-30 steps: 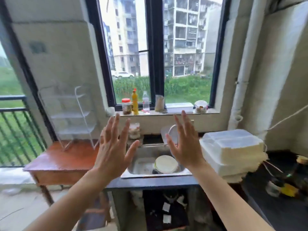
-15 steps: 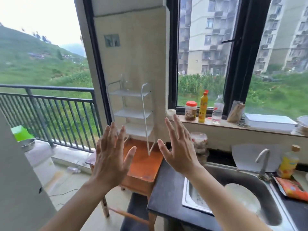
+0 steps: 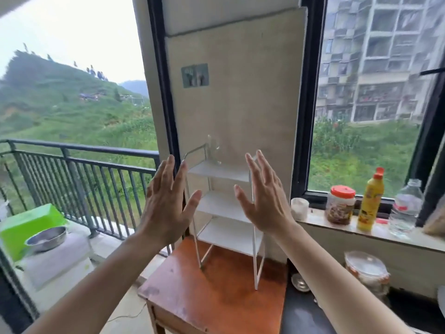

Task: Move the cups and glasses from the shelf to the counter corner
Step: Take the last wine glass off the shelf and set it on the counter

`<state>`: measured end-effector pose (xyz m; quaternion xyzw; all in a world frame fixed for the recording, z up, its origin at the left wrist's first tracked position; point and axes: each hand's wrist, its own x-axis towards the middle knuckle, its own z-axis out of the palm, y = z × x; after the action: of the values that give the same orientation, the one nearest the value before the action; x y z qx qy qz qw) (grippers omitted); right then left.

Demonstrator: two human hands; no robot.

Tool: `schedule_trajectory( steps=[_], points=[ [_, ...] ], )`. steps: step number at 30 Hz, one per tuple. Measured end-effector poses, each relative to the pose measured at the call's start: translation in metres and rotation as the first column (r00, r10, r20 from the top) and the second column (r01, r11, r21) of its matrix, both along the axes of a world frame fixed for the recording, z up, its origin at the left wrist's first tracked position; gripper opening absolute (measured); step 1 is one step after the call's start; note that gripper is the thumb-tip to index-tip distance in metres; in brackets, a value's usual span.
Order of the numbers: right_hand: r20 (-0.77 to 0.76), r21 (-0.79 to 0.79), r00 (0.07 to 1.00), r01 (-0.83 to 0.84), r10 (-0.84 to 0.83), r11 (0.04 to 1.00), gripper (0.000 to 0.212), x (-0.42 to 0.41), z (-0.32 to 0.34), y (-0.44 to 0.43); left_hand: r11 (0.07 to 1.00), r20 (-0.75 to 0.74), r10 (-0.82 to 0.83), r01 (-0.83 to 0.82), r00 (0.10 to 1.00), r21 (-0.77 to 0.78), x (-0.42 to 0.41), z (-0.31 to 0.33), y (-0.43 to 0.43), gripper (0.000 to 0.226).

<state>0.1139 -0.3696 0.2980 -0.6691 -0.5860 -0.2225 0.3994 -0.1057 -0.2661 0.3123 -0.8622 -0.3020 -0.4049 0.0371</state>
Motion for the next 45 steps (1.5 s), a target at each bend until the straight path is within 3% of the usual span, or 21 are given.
schedule_trajectory(
  steps=[13, 21, 25, 30, 34, 36, 40, 45],
  points=[
    [-0.111, 0.018, 0.973, 0.205, -0.202, 0.979, 0.077, 0.058, 0.008, 0.164, 0.973, -0.142, -0.225, 0.216, 0.964, -0.08, 0.115, -0.049, 0.24, 0.074],
    [-0.091, -0.036, 0.956, 0.278, -0.28, 0.96, 0.078, 0.083, 0.023, 0.237, 0.954, -0.221, -0.301, 0.291, 0.928, -0.073, 0.15, -0.075, 0.306, 0.061],
    [-0.297, -0.036, 0.936, 0.188, -0.19, 0.981, 0.087, 0.102, 0.025, 0.285, 0.951, -0.171, -0.308, 0.306, 0.936, -0.039, 0.156, -0.089, 0.307, 0.049],
    [-0.578, -0.016, 0.809, 0.117, -0.105, 0.993, 0.108, 0.118, 0.028, 0.35, 0.952, -0.152, -0.305, 0.302, 0.94, -0.04, 0.158, -0.092, 0.31, 0.049],
    [-0.629, -0.027, 0.775, 0.063, -0.066, 0.998, 0.115, 0.121, 0.029, 0.385, 0.95, -0.153, -0.31, 0.309, 0.938, -0.028, 0.16, -0.093, 0.309, 0.049],
    [-0.633, -0.044, 0.772, 0.047, -0.064, 0.998, 0.107, 0.122, 0.027, 0.395, 0.953, -0.144, -0.302, 0.302, 0.942, -0.025, 0.161, -0.095, 0.31, 0.049],
    [-0.615, -0.046, 0.785, 0.052, -0.069, 0.998, 0.071, 0.126, 0.023, 0.393, 0.956, -0.149, -0.293, 0.29, 0.944, -0.042, 0.161, -0.093, 0.31, 0.052],
    [-0.633, -0.024, 0.772, 0.057, -0.06, 0.998, 0.063, 0.124, 0.02, 0.362, 0.96, -0.15, -0.28, 0.275, 0.948, -0.048, 0.16, -0.089, 0.304, 0.053]
  ],
)
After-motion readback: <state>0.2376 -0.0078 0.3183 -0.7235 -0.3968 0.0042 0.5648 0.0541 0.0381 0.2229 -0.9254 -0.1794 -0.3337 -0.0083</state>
